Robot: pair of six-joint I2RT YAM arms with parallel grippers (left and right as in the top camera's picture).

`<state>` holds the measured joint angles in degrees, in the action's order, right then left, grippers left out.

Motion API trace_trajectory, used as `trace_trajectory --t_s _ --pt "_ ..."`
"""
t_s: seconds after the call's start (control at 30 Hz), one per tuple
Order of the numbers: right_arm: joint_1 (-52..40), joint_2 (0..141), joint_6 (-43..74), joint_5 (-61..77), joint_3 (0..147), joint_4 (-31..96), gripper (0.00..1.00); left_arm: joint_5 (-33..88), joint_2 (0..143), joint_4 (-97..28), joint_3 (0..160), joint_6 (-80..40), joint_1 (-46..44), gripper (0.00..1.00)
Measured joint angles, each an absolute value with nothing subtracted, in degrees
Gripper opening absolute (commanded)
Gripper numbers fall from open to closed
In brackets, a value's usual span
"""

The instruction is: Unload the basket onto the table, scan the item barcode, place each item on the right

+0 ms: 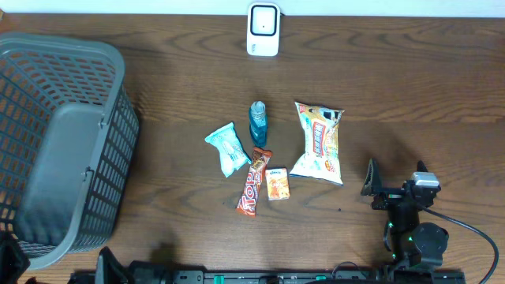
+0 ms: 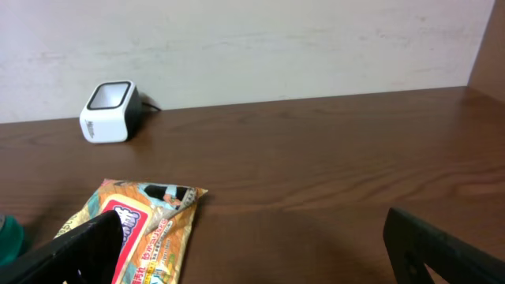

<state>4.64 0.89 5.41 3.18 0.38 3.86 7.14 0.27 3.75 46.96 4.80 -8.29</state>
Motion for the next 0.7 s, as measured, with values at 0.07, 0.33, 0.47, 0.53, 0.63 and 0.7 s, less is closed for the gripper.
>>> trace_trajectory --t_s 0.07,0.33,0.47,0.53,0.63,0.7 --pt "4.64 0.89 5.41 3.18 0.38 3.86 0.99 7.14 0.27 4.78 45.98 4.80 -8.29 0.99" --pt "4.64 0.89 5.41 3.18 0.38 3.86 0.99 7.14 0.27 4.54 44.42 4.80 -8.29 1.00" --pt "4.64 0.89 5.41 3.18 0.38 3.86 0.99 6.94 0.27 4.84 44.42 4.80 -8.23 1.00" --pt "4.64 0.89 5.39 3.18 0.38 3.86 0.99 6.68 0.25 5.06 44.23 4.80 -7.99 0.99" --pt "4.64 0.89 5.41 3.18 0.38 3.86 0.99 6.13 0.25 6.11 43.05 4.80 -6.42 0.99" --pt "4.64 0.89 5.39 3.18 0.38 3.84 0.99 5.91 0.27 6.44 42.09 4.78 -5.17 0.99"
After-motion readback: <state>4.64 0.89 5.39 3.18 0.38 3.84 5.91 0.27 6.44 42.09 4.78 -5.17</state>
